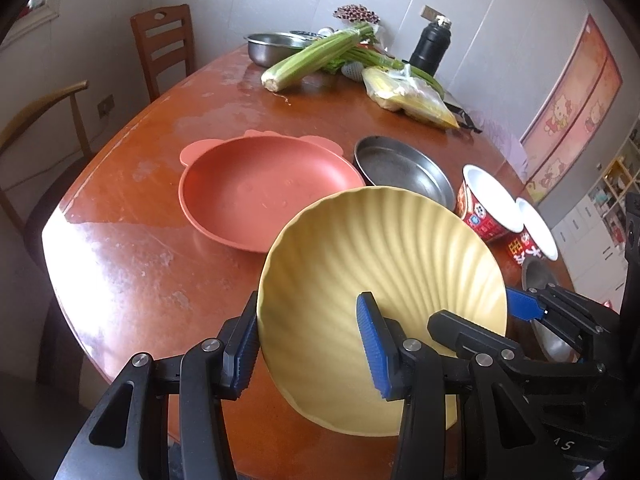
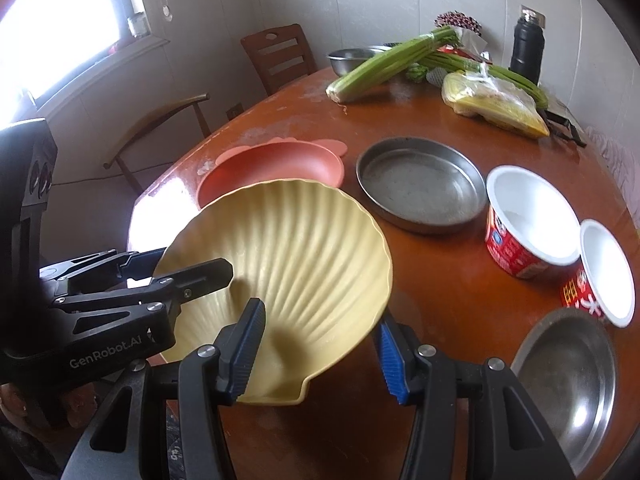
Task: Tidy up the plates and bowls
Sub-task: 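Carry the yellow shell bowl with the left gripper toward the orange plate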
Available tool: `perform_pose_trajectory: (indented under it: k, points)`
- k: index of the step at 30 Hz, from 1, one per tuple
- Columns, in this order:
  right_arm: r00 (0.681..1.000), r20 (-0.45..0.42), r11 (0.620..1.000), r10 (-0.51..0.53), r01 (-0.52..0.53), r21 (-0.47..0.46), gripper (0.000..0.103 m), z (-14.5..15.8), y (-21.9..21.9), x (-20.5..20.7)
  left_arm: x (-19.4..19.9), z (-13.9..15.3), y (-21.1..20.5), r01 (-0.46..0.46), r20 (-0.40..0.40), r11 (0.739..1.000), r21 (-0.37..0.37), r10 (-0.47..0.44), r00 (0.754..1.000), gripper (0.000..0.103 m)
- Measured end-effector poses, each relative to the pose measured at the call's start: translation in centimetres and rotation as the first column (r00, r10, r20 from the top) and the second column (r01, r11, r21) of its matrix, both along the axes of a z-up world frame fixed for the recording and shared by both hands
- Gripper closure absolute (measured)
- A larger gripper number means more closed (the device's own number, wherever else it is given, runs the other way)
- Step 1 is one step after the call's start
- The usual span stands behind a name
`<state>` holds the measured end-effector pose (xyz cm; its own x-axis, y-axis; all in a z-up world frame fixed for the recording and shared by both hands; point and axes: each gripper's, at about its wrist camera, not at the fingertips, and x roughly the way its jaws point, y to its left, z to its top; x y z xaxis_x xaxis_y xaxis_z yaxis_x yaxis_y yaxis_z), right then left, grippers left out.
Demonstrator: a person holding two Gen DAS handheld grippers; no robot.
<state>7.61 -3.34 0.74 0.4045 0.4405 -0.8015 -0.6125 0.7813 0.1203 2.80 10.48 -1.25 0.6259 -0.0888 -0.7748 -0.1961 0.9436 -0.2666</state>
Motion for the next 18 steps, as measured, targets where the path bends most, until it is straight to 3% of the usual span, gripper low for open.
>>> perform_pose_trajectory:
  k: [18]
  points:
    - [0.997, 0.051, 0.998, 0.057, -0.056, -0.007, 0.049, 2.0, 5.3, 2.2, 1.9, 2.2, 4.9, -0.093, 0.047, 0.996, -0.009, 0.094, 0.994, 0.056]
